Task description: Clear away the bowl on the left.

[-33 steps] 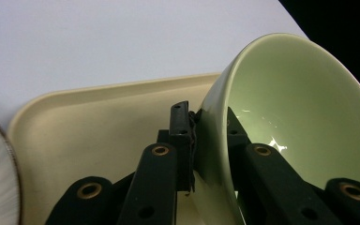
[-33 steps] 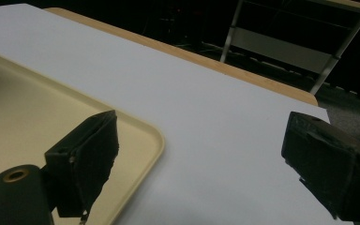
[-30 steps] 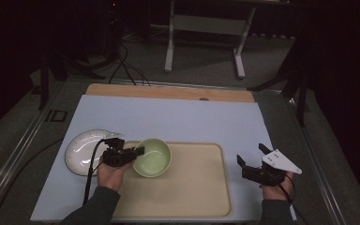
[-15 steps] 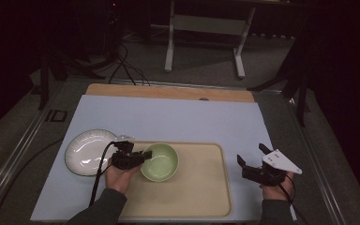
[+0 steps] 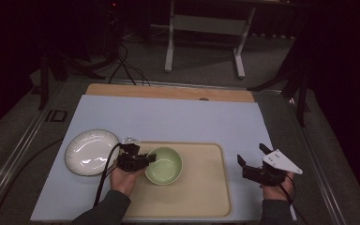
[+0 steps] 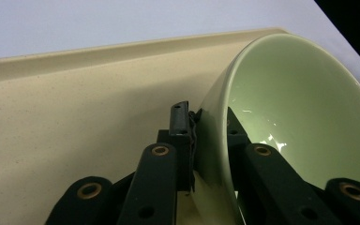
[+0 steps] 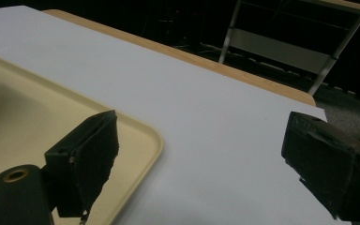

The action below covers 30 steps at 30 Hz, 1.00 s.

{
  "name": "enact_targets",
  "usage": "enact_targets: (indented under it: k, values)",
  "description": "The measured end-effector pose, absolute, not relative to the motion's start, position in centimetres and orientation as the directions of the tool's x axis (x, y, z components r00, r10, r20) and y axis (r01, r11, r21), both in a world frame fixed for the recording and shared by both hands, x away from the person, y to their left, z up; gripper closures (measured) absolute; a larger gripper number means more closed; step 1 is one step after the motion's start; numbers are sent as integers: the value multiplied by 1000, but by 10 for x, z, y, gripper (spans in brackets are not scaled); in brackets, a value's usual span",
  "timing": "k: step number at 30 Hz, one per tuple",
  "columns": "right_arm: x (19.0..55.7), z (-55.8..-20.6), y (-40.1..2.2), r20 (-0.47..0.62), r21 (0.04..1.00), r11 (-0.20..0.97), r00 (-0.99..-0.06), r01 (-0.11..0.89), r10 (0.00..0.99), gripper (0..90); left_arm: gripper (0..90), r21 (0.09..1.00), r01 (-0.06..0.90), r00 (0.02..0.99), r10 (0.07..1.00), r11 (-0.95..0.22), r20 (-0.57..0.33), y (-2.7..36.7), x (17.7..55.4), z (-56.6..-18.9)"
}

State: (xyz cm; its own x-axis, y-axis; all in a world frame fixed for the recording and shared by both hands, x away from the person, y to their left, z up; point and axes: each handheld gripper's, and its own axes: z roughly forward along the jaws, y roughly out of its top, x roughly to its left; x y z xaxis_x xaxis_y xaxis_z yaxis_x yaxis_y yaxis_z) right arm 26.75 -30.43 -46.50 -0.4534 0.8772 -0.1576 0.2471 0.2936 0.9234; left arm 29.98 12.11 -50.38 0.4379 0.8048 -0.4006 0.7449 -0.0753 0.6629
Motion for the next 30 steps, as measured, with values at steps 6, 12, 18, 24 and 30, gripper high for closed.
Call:
enact_targets:
  k: [6,12,18,24,30]
  values:
    - [267,-465,-304,-157,924,293,-453,248,878,109,813,661,746,439,808,-83,-394,117,300,-507]
    - [267,-465,-304,-156,924,291,-452,247,878,109,813,649,757,431,803,-74,-411,111,299,-515]
    - [267,-465,-304,-156,924,292,-453,248,878,109,812,664,744,430,815,-75,-389,107,298,-517]
    - [268,-465,-304,-158,923,295,-455,247,876,109,806,668,743,411,818,-44,-403,106,299,-521]
    - [268,-465,-304,-159,923,296,-456,247,876,109,794,675,737,408,818,-33,-406,105,299,-521]
